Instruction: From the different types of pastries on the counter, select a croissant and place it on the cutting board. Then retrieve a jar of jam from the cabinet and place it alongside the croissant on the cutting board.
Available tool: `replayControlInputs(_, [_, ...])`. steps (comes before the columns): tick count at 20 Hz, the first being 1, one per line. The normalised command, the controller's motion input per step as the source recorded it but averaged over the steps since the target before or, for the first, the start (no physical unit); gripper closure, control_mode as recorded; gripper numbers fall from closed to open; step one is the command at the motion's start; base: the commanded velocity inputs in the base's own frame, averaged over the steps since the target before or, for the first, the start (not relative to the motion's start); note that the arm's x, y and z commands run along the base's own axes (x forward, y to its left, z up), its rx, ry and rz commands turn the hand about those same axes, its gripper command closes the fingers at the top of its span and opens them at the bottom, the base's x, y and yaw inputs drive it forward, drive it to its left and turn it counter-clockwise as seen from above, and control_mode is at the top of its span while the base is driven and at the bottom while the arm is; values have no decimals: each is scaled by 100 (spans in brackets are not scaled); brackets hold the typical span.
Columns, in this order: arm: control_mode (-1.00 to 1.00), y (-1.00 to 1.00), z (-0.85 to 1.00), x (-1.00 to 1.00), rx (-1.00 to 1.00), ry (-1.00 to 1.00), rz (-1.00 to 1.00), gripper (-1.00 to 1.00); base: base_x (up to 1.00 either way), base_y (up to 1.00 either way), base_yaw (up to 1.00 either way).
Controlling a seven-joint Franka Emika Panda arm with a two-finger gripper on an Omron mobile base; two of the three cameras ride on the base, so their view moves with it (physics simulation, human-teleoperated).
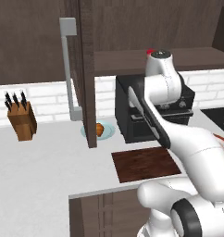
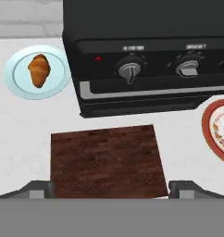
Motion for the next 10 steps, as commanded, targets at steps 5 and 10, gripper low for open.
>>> replayControlInputs(5, [-100, 6, -28, -5, 0, -4, -23, -100, 0, 0, 0])
replayControlInputs(10, [-100, 34, -35, -3, 0, -2, -15, -100, 0, 0, 0])
